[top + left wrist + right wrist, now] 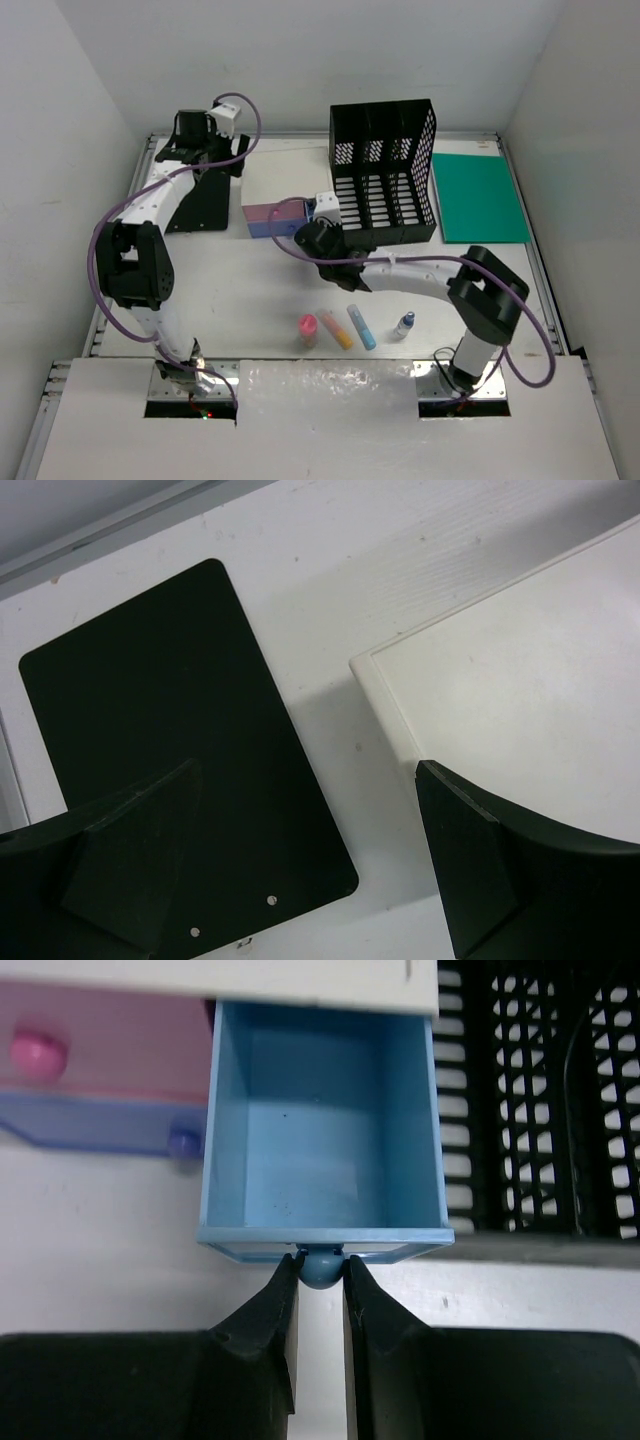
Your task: Organize the desk
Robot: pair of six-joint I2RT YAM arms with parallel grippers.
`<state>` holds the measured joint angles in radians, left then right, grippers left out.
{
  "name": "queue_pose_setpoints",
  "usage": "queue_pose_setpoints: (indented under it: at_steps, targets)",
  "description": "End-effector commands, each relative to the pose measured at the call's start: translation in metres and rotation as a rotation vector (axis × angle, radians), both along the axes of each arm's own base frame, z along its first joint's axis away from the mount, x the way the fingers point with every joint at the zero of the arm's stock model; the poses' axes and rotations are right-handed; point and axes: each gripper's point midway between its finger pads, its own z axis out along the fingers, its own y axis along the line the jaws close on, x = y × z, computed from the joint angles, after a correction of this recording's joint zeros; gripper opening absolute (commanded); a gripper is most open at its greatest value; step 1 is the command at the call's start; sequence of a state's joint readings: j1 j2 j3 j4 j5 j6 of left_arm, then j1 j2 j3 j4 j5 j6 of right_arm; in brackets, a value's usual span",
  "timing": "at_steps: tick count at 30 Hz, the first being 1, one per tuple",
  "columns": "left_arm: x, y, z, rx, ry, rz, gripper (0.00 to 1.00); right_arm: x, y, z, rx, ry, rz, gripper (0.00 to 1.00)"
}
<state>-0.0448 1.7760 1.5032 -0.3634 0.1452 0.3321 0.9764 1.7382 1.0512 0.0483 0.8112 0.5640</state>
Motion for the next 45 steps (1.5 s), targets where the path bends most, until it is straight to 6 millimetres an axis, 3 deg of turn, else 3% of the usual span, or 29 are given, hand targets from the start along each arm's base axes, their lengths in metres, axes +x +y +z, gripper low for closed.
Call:
queue_pose_setpoints:
  at_steps: [1,6,9,12,14,15,16,19,23,27,34,38,41,43,45]
  targets:
    - [0.005,0.01,0.015,0.004,-0.054,0.02,0.87,-0.024,-0.008,0.014,0.018,-0.001,0.024,0.0]
    - [0.004,0.01,0.012,0.006,-0.048,0.022,0.87,-0.054,-0.002,0.01,0.0,0.063,0.126,0.0]
    - [0.004,0.01,0.012,0.005,-0.048,0.023,0.87,-0.061,0.005,0.012,0.005,0.09,0.176,0.0]
    - [0.004,0.01,0.012,0.005,-0.046,0.025,0.87,-0.071,0.005,0.016,-0.009,0.141,0.217,0.3]
    - [0.002,0.011,0.011,0.008,-0.042,0.025,0.87,-0.082,-0.008,0.018,-0.029,0.179,0.218,0.51]
    - [0.002,0.011,0.012,0.01,-0.042,0.024,0.87,-0.09,-0.021,0.01,-0.062,0.21,0.215,0.56]
    - [0.001,0.012,0.012,0.015,-0.041,0.026,0.87,-0.096,-0.027,0.017,-0.035,0.21,0.212,0.62]
    - [0.0,0.012,0.013,0.019,-0.043,0.024,0.87,-0.119,-0.041,0.0,-0.018,0.281,0.266,0.66]
    - [-0.001,0.013,0.016,0.021,-0.05,0.027,0.87,-0.15,-0.052,-0.028,-0.015,0.411,0.334,0.63]
    - [-0.003,0.012,0.016,0.013,-0.044,0.031,0.87,-0.176,-0.053,-0.07,-0.067,0.59,0.376,0.53]
    - [-0.011,0.012,0.016,0.017,-0.037,0.027,0.87,-0.186,-0.086,-0.106,-0.171,0.669,0.246,0.48]
    - [-0.014,0.012,0.017,0.019,-0.039,0.025,0.87,-0.19,-0.083,-0.122,-0.156,0.69,0.265,0.44]
    - [-0.016,0.012,0.016,0.019,-0.037,0.025,0.87,-0.193,-0.081,-0.13,-0.175,0.724,0.287,0.19]
    - [-0.016,0.013,0.017,0.021,-0.037,0.025,0.87,-0.186,-0.08,-0.12,-0.191,0.693,0.276,0.0]
    - [-0.017,0.013,0.017,0.026,-0.038,0.026,0.87,-0.174,-0.089,-0.106,-0.242,0.631,0.256,0.0]
